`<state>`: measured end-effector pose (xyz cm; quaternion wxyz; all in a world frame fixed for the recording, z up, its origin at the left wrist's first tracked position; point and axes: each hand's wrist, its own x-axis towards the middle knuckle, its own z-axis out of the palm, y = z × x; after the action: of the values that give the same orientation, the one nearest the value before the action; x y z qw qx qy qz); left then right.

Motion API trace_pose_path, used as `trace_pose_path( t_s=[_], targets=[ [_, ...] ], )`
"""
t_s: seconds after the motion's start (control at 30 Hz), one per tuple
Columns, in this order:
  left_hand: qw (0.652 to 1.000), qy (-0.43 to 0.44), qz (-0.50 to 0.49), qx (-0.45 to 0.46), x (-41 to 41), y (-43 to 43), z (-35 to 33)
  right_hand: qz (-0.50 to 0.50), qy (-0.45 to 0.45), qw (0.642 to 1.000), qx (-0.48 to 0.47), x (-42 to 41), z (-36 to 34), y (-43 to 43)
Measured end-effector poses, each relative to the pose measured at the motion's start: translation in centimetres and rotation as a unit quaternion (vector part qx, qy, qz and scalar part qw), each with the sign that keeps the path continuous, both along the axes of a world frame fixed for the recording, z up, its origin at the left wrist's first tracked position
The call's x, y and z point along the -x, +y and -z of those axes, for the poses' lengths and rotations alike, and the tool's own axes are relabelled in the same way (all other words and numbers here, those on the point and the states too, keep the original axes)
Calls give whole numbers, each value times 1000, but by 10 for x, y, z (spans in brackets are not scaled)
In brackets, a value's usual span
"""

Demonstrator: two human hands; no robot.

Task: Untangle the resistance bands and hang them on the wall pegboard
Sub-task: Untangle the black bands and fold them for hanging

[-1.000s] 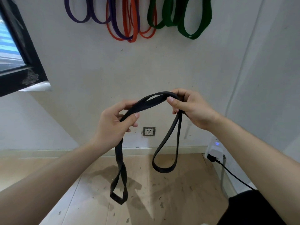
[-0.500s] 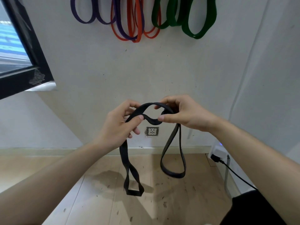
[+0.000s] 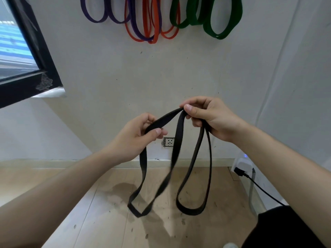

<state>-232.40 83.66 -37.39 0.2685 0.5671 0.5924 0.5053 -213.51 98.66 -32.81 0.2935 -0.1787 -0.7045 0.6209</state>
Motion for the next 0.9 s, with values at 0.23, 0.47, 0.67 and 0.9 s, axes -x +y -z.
trace_pose_path(
  t_s=[0.23, 0.47, 0.67, 0.9],
  targets=[
    [991, 51, -115, -50, -9, 0, 0, -27, 1, 999, 23, -2, -6, -8],
    [996, 80, -28, -5, -17, 3, 9, -28, 38, 998, 49, 0, -8, -9],
    [993, 112, -24, -31, -25, 1, 4, -55, 26, 997, 47, -1, -8, -10],
    [998, -59, 29, 6, -25, 1, 1, -55, 15, 998, 29, -2, -8, -8]
  ],
)
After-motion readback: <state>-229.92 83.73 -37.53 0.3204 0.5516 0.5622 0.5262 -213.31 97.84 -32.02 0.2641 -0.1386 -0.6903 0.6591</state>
